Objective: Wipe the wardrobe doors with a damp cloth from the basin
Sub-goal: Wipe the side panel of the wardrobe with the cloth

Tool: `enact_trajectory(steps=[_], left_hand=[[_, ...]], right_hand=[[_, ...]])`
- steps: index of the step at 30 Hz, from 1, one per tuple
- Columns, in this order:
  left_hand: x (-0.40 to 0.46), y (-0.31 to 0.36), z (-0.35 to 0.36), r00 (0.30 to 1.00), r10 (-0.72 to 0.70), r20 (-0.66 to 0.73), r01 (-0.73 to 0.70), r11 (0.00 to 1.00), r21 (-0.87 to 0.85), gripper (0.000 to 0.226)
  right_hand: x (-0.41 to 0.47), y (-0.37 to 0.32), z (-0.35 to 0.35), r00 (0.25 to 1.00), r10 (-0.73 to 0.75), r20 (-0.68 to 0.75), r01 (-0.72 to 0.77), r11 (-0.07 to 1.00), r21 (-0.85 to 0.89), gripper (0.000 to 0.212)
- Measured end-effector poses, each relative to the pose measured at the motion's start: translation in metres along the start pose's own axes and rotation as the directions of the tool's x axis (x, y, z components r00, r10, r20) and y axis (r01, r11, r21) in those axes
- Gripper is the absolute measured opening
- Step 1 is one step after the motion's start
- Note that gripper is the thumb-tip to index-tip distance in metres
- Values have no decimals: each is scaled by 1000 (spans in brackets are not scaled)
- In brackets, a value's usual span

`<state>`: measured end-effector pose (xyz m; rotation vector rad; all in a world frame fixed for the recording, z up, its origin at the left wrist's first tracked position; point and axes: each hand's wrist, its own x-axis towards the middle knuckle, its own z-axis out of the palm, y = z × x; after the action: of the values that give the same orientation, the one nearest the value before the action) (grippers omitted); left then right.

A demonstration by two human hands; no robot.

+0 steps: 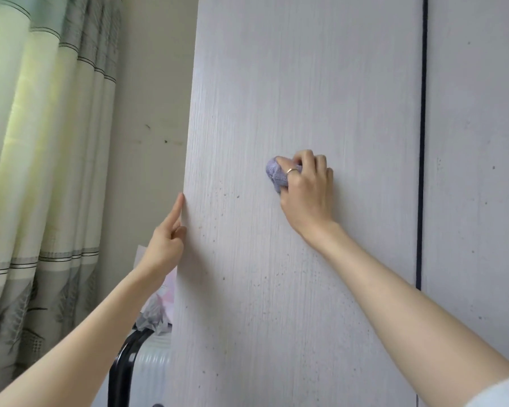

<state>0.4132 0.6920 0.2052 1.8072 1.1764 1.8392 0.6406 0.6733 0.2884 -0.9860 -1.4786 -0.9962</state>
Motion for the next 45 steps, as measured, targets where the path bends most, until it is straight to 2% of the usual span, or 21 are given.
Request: enact_trajectory(steps=[2, 4, 6, 8, 11, 13, 15, 18, 20, 22, 24, 26, 29, 31, 37, 40, 41, 43, 45], left_hand=[[0, 2, 0, 1000, 30, -5, -30, 1000, 0, 66], [-2, 4, -1, 999, 51, -6, -51, 999, -15, 63], [-3, 6, -3, 999, 50, 18, -48, 996, -78, 58], [-5, 4, -5, 999, 42, 33, -38, 993, -114, 56], [-6, 3, -5, 998, 24, 54, -18, 993, -115, 56], [-4, 2, -7, 998, 12, 62, -4, 990, -138, 55], [-1, 1, -9, 998, 7, 66, 4, 987, -161, 54], [-1, 0, -11, 997, 11, 77, 5, 980, -198, 50], [-3, -1, -10, 997, 12, 73, 5, 974, -226, 50], [-4, -1, -9, 998, 15, 61, 0, 971, -237, 50], [-3, -2, -8, 998, 30, 63, -15, 973, -230, 52], [-3, -4, -8, 997, 44, 61, -29, 973, -227, 56], [-3, -4, -11, 997, 41, 71, -22, 968, -251, 58], [-3, -5, -11, 995, 29, 99, 2, 954, -299, 58], [-8, -9, -13, 993, -25, 117, 74, 896, -437, 50], [-13, -13, -19, 991, -113, 76, 136, 845, -517, 43], [-16, -13, -21, 984, -164, 65, 172, 817, -550, 40], [-20, -13, -22, 977, -201, 73, 206, 799, -565, 38], [-25, -11, -23, 977, -179, 113, 212, 854, -476, 33]], right_hand=[[-17, -22, 8, 976, -217, 19, 216, 976, 31, 33], [-41, -37, 17, 866, -496, 69, 497, 868, 3, 35], [-47, -38, 18, 794, -593, 133, 602, 797, -43, 35], [-28, -35, 19, 842, -528, 113, 537, 839, -85, 35], [22, -44, 20, 967, -248, 52, 253, 957, -144, 31], [36, -61, 29, 985, -160, 70, 166, 981, -96, 30], [19, -76, 35, 956, -273, 107, 278, 960, -42, 30], [-30, -78, 35, 802, -573, 168, 583, 813, -11, 31], [-30, -72, 32, 750, -631, 196, 645, 764, -8, 30], [-1, -73, 30, 792, -569, 223, 591, 805, -49, 32], [40, -78, 35, 884, -428, 186, 452, 885, -113, 32], [73, -85, 39, 939, -316, 137, 335, 929, -159, 33], [86, -95, 45, 961, -253, 106, 267, 952, -148, 34], [72, -97, 47, 957, -265, 116, 279, 952, -127, 35], [3, -102, 48, 889, -399, 222, 419, 907, -45, 39], [-43, -102, 47, 833, -503, 232, 515, 857, 11, 42], [-60, -99, 47, 796, -554, 244, 567, 823, 23, 44], [-89, -95, 45, 673, -667, 319, 697, 716, 28, 38], [-97, -92, 41, 564, -738, 370, 793, 609, 6, 28]])
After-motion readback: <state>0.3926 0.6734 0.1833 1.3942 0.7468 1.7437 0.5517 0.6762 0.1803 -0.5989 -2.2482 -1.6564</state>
